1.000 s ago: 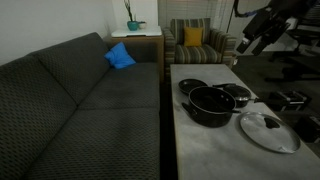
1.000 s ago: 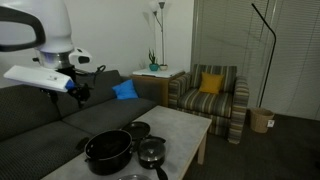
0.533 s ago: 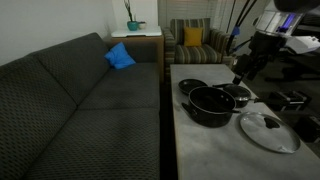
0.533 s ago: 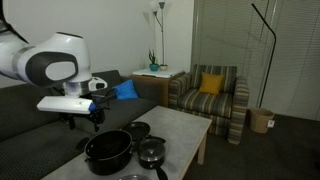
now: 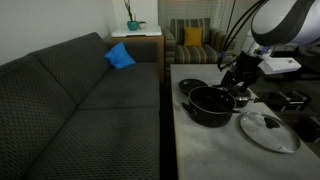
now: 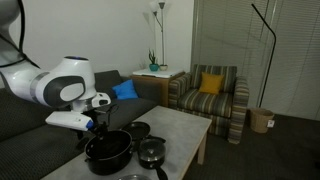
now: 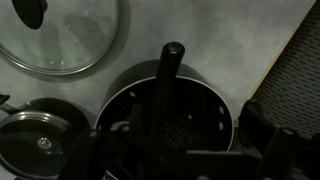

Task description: Use the big spoon to stir the contents of the big pot

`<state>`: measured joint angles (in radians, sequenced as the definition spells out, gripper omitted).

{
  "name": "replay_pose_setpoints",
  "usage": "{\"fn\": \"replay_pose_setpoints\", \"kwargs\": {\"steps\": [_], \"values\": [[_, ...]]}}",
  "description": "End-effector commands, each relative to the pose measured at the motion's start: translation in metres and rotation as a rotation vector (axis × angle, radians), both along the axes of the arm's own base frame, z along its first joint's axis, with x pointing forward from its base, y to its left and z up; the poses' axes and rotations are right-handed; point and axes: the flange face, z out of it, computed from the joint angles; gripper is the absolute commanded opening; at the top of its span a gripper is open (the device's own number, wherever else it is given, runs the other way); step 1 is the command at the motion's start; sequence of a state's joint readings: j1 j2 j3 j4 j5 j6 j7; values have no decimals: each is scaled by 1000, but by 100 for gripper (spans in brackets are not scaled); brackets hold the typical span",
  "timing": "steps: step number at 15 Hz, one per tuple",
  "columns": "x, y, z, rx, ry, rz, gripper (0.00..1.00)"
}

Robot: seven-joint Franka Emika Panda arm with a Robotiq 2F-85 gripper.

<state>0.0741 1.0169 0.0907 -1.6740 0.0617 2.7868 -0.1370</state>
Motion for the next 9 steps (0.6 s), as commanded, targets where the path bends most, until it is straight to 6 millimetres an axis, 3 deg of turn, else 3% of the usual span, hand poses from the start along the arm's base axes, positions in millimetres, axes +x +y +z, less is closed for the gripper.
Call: {"fn": "replay_pose_setpoints", "kwargs": {"steps": [1, 9], "values": [[1, -8, -24, -27, 13, -60, 100], [-5, -12, -65, -35, 63, -102, 100]]}}
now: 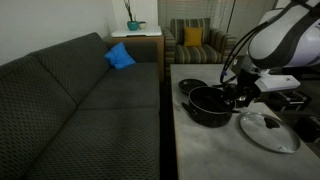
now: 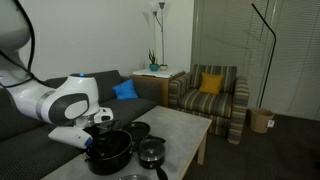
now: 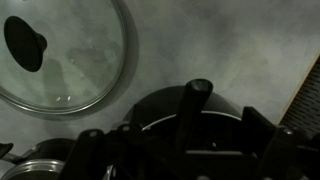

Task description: Use the big spoon to stir the contents of the big pot

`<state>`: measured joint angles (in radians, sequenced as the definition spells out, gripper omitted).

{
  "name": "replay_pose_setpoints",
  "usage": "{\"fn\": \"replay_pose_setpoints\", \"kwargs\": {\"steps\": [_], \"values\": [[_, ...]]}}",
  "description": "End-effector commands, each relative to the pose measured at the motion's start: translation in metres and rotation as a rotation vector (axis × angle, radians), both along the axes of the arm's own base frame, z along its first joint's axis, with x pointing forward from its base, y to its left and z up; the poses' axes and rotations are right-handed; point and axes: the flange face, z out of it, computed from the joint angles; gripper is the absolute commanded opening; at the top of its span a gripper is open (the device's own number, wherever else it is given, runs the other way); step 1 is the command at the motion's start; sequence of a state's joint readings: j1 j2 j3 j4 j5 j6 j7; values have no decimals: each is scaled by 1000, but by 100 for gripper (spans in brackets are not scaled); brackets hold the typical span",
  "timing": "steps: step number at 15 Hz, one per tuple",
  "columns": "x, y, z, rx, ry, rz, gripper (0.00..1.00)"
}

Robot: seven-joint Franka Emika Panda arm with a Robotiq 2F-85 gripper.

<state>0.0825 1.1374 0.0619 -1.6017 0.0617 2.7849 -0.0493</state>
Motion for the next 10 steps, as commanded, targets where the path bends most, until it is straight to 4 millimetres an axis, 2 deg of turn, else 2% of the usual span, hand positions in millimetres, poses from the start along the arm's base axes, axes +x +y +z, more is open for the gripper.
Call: {"fn": "replay_pose_setpoints", "kwargs": {"steps": [1, 7, 9, 10], "values": [[5, 2, -13, -12, 11, -1, 100], [11, 12, -27, -28, 34, 44, 100], [12, 15, -29, -29, 44, 56, 74], [13, 16, -30, -29, 47, 59, 66]]}}
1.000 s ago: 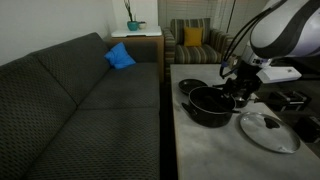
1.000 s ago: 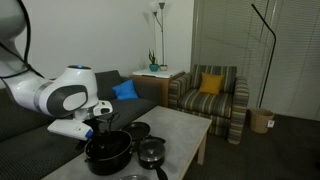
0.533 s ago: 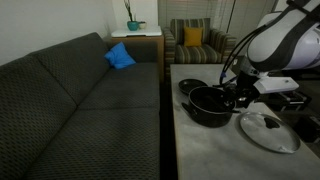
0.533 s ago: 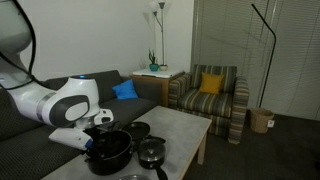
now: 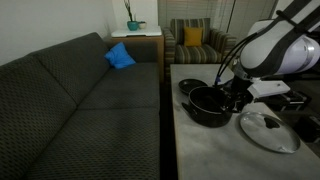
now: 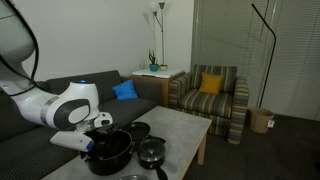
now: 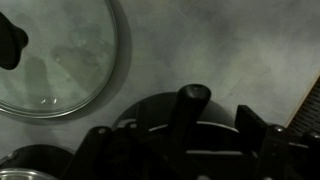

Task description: Use the big spoon to stir the contents of the big pot

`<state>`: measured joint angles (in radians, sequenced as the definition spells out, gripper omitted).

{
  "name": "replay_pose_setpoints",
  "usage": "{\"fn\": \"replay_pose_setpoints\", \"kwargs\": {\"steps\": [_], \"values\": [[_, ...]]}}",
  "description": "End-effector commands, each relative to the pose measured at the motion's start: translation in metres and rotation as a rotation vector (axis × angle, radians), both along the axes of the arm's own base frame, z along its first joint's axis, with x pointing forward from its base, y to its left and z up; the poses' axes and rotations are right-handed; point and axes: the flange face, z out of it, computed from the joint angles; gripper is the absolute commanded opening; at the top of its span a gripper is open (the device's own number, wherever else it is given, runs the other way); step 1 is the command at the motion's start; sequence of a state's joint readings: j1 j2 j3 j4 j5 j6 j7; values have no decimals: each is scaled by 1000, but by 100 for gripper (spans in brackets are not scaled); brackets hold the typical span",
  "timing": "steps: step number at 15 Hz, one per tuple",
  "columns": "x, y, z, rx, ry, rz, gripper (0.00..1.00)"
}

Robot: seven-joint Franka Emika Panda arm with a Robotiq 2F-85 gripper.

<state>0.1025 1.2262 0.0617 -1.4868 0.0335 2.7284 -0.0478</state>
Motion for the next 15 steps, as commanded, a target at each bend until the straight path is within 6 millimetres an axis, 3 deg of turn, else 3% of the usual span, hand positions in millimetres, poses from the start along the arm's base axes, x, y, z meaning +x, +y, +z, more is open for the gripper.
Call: {"fn": "replay_pose_setpoints", "kwargs": {"steps": [1, 9, 13, 15], "values": [[6, 3, -4, -17, 21, 20, 59], [16, -4, 15, -13, 26, 10, 4], [17, -4, 36, -26, 67, 26, 7], [14, 0, 59, -61, 145, 81, 7]]}}
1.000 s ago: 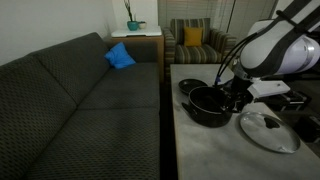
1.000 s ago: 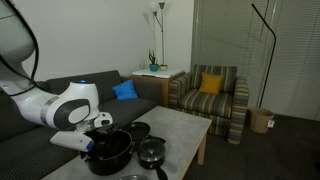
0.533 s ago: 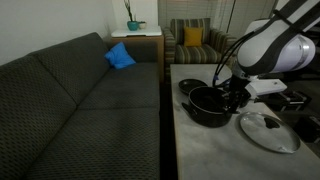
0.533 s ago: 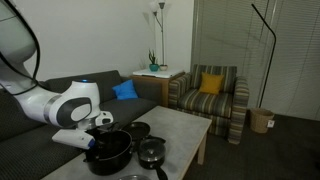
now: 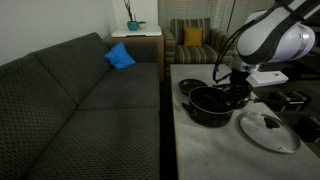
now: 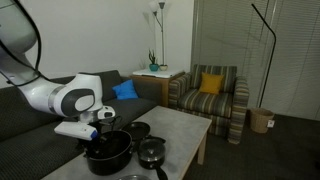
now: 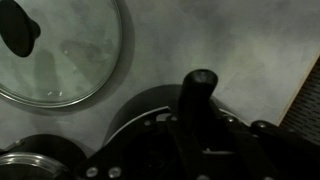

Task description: Use the big spoon to stir the contents of the big pot

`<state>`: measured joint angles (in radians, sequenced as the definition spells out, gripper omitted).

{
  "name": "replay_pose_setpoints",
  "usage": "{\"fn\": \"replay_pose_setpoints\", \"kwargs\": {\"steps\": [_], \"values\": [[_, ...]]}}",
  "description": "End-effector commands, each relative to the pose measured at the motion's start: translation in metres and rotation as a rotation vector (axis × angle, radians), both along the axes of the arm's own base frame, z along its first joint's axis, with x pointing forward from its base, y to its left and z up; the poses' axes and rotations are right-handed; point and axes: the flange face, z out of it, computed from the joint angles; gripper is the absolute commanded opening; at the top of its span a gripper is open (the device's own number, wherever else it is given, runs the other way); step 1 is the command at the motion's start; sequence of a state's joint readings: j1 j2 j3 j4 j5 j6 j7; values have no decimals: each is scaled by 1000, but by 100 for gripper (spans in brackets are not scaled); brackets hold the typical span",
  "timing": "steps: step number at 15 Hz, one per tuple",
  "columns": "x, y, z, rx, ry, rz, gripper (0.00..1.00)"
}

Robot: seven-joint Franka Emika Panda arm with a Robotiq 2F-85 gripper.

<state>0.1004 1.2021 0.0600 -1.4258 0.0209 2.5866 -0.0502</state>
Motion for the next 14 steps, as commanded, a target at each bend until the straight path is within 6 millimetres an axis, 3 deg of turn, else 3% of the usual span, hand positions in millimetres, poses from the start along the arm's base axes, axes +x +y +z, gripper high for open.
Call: {"fn": "replay_pose_setpoints", "kwargs": {"steps": [1, 4, 8, 11, 14], "values": [[-7, 2, 48, -72, 137, 97, 7], [-10, 11, 83, -101, 275, 181, 7], [-16, 22, 112, -163, 436, 308, 7], [-13, 28, 114, -235, 441, 331, 7], [-4, 31, 101, -259, 357, 315, 7]]}}
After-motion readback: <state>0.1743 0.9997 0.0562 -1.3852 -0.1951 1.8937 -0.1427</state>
